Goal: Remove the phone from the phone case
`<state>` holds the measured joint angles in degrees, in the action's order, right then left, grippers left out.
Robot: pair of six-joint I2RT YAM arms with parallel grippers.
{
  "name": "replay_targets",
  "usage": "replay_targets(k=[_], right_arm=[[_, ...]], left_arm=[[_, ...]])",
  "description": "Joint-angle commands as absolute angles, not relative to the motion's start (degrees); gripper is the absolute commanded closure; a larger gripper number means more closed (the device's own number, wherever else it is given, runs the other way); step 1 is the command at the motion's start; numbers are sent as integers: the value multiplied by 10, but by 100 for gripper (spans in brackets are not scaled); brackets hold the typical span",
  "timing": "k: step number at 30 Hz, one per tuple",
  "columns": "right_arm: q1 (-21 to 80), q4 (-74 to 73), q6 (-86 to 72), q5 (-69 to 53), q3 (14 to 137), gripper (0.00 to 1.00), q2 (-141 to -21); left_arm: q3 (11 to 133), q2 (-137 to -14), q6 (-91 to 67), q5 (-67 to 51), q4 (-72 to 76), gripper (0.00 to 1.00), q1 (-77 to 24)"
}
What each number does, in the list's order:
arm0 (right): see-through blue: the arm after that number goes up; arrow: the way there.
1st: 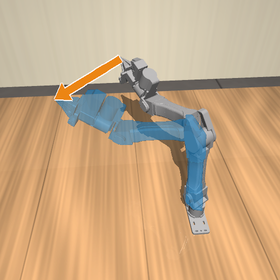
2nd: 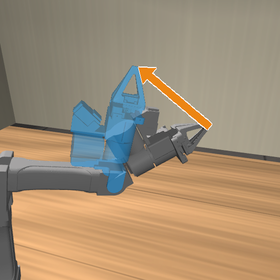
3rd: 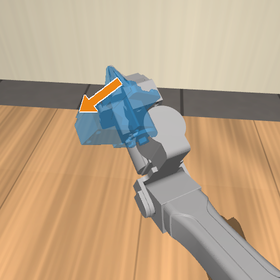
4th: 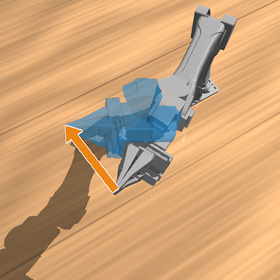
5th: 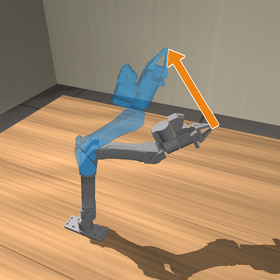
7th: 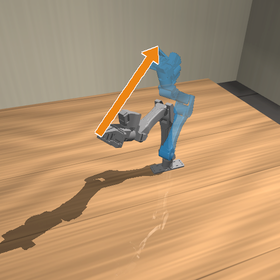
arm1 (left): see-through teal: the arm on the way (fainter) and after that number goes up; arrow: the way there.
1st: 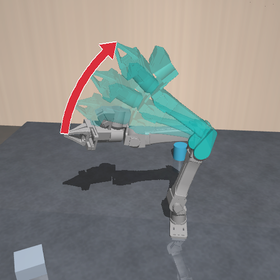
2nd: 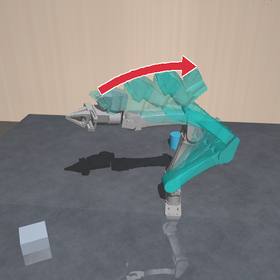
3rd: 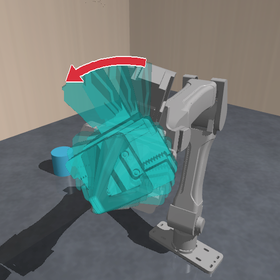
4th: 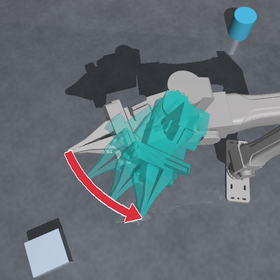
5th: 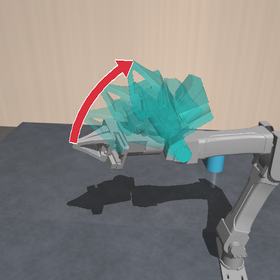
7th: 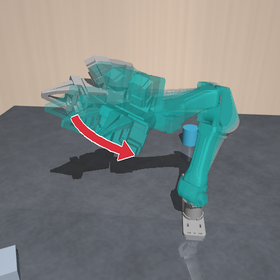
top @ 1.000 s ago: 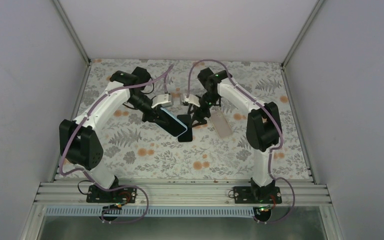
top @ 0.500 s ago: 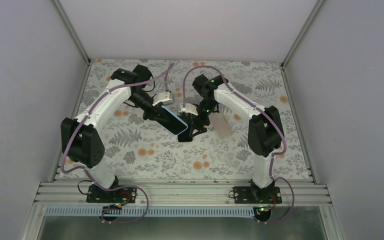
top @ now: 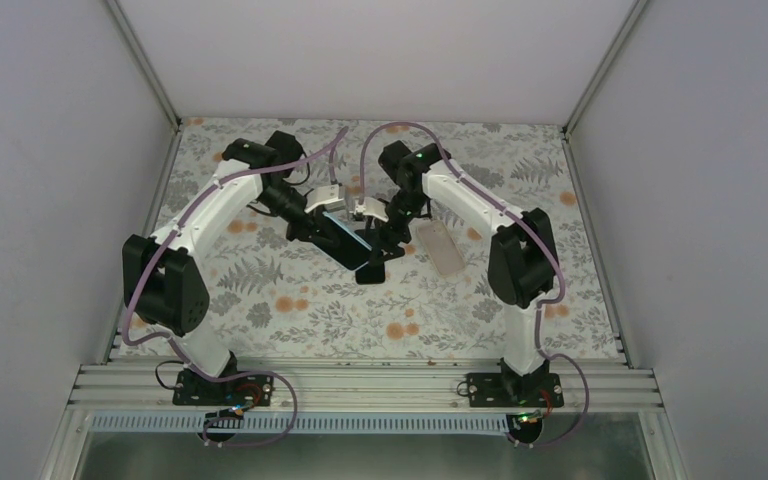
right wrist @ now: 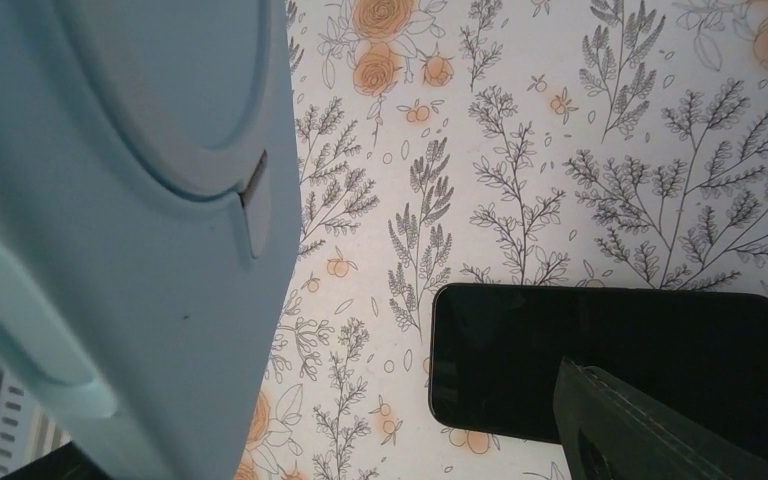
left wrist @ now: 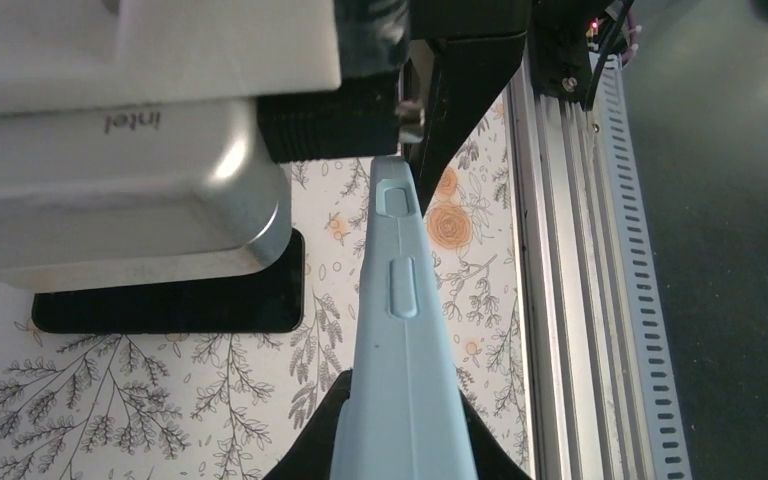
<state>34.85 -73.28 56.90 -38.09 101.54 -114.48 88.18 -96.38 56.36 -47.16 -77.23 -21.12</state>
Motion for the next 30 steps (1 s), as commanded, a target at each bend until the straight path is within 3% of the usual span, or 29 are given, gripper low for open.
replay_targets(k=[1,30], right_arm=[[347,-737,571,-390,1025,14,-1164],[290,-736,598,-381,1074,14,-1194]], left_arm=[[887,-941,576,-507,-777,98,-212],[875,-916,579,-513,-778,98,-217]])
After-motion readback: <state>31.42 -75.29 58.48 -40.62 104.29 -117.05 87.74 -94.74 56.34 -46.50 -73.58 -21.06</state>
